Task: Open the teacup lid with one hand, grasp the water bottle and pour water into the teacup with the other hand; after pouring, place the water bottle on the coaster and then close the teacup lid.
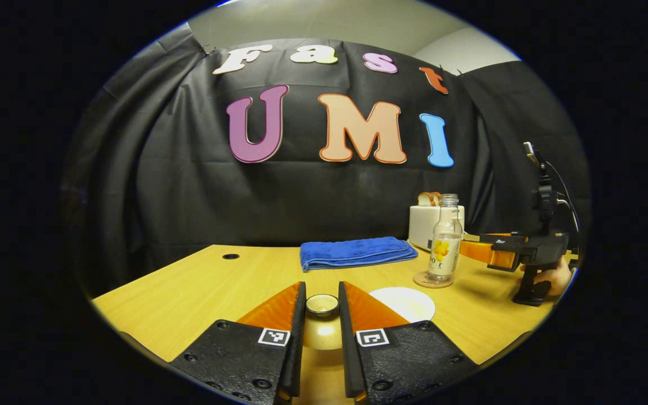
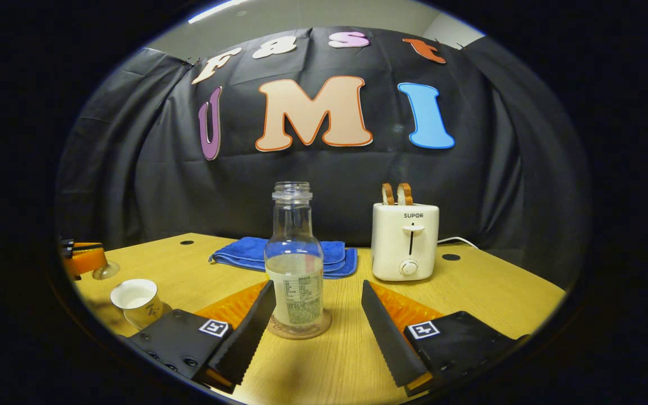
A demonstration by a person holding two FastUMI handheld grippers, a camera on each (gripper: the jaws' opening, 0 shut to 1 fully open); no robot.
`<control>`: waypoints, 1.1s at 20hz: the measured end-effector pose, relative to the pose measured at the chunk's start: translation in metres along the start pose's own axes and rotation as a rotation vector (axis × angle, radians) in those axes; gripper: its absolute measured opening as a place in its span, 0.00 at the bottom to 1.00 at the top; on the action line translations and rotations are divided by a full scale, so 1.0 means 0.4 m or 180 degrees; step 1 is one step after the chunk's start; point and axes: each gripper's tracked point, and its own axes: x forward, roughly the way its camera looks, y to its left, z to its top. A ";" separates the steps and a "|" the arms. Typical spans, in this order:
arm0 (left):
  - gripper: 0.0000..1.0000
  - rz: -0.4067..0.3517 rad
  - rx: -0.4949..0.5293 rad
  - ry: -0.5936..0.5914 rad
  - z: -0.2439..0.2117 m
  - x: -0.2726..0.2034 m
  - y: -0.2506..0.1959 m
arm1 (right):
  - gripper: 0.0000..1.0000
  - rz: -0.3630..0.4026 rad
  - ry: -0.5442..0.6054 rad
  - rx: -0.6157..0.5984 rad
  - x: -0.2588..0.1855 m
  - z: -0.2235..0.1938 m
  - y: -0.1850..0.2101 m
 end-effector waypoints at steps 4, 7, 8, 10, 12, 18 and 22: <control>0.28 -0.0155 -0.0002 0.0008 -0.003 0.036 -0.058 | 0.98 0.0023 -0.0109 0.0009 -0.066 0.000 -0.034; 0.28 -0.0371 -0.0007 0.0002 0.001 0.046 -0.106 | 0.98 0.0012 -0.0216 0.0017 -0.108 0.011 -0.051; 0.28 -0.0443 -0.0007 0.0003 -0.003 0.051 -0.119 | 0.98 0.0038 -0.0205 0.0019 -0.118 0.010 -0.051; 0.28 -0.0563 -0.0002 0.0012 -0.005 0.057 -0.139 | 0.92 0.0073 -0.0200 0.0020 -0.133 0.008 -0.053; 0.28 -0.0641 0.0024 0.0062 -0.010 0.060 -0.155 | 0.92 0.0085 -0.0201 0.0017 -0.141 0.009 -0.055; 0.28 -0.0761 0.0152 0.0257 -0.035 0.067 -0.178 | 0.92 0.0148 -0.0210 0.0012 -0.184 0.006 -0.051; 0.33 -0.0747 0.0135 0.0209 -0.028 0.064 -0.175 | 0.92 0.0148 -0.0212 0.0012 -0.198 0.006 -0.052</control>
